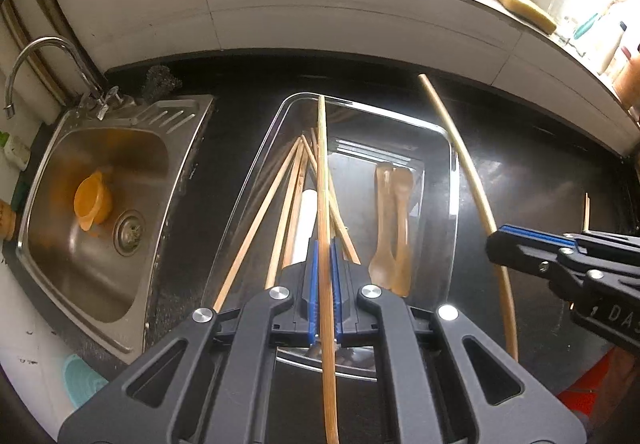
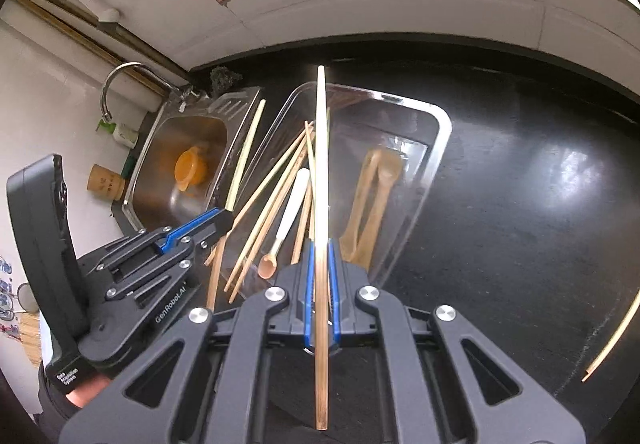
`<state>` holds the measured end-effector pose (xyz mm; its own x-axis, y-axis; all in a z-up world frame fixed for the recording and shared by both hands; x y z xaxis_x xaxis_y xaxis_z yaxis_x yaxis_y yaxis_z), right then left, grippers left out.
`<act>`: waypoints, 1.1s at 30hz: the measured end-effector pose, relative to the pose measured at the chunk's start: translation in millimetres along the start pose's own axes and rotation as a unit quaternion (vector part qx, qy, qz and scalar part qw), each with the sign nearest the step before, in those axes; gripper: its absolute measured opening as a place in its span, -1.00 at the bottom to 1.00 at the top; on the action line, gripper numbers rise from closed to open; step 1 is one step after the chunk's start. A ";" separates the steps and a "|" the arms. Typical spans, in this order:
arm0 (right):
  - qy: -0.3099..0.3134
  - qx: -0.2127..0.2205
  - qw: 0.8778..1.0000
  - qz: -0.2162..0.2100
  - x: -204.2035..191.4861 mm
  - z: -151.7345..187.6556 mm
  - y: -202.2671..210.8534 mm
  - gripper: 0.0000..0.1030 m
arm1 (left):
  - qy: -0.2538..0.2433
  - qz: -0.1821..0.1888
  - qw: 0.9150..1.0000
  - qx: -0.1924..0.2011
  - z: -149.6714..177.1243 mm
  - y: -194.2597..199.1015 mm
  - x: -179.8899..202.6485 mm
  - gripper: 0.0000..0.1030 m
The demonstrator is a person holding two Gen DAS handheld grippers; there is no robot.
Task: Organize utensils
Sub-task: 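Lift both held chopsticks and carry them over the clear container, then open both tools to drop the chopsticks into the container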
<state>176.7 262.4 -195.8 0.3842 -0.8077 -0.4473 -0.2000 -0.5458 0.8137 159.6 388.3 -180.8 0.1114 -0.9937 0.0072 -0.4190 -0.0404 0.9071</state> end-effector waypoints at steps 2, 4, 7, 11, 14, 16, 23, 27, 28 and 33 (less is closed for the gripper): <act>-0.007 -0.006 1.000 0.000 0.5 -1.6 -6.7 -0.85 | -0.002 0.002 1.000 -0.003 -2.3 -5.4 -1.0 -0.89; -0.013 -0.011 1.000 0.001 1.5 -3.3 -12.5 -0.85 | -0.004 0.005 1.000 -0.004 -3.9 -10.6 -1.7 -0.89; -0.026 -0.018 1.000 0.000 4.4 -6.2 -18.7 -0.85 | -0.008 0.012 1.000 -0.014 -4.7 -21.6 -3.5 -0.89; -0.046 -0.026 0.999 -0.005 7.7 -10.5 -27.4 -0.85 | -0.008 0.012 1.000 -0.024 -8.0 -36.2 -7.4 -0.89; -0.053 -0.033 0.998 -0.002 10.9 -13.6 -35.4 -0.85 | -0.008 0.013 1.000 -0.027 -11.4 -43.1 -10.7 -0.89; -0.058 -0.039 0.998 -0.002 12.0 -15.3 -41.2 -0.85 | -0.009 0.015 0.999 -0.030 -13.5 -47.2 -11.1 -0.89; -0.062 -0.055 0.997 0.000 14.9 -22.3 -56.8 -0.85 | -0.019 0.014 0.999 -0.040 -15.4 -63.0 -11.6 -0.89; -0.074 -0.056 0.996 0.011 24.2 -30.4 -57.6 -0.40 | -0.030 0.009 0.998 -0.048 -12.9 -70.0 -13.2 -0.82; -0.080 -0.042 0.996 0.017 31.7 -35.3 -50.2 -0.03 | -0.026 0.008 0.999 -0.045 -13.4 -68.4 -16.3 -0.57; -0.104 0.008 0.994 0.024 62.5 -51.6 -16.8 0.55 | -0.004 -0.002 1.000 0.009 -21.3 -41.6 -34.4 0.86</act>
<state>250.5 232.5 -218.3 0.1788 -0.8609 -0.4764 -0.2277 -0.5072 0.8312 192.4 426.3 -209.9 0.1052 -0.9945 -0.0004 -0.4349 -0.0463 0.8993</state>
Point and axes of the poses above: each gripper's, at about its wrist camera, not at the fingertips, and y roughly against the way its jaws point, x to its right, z to its underside, the point moved 10 cm from there along -y, roughly the way its jaws point
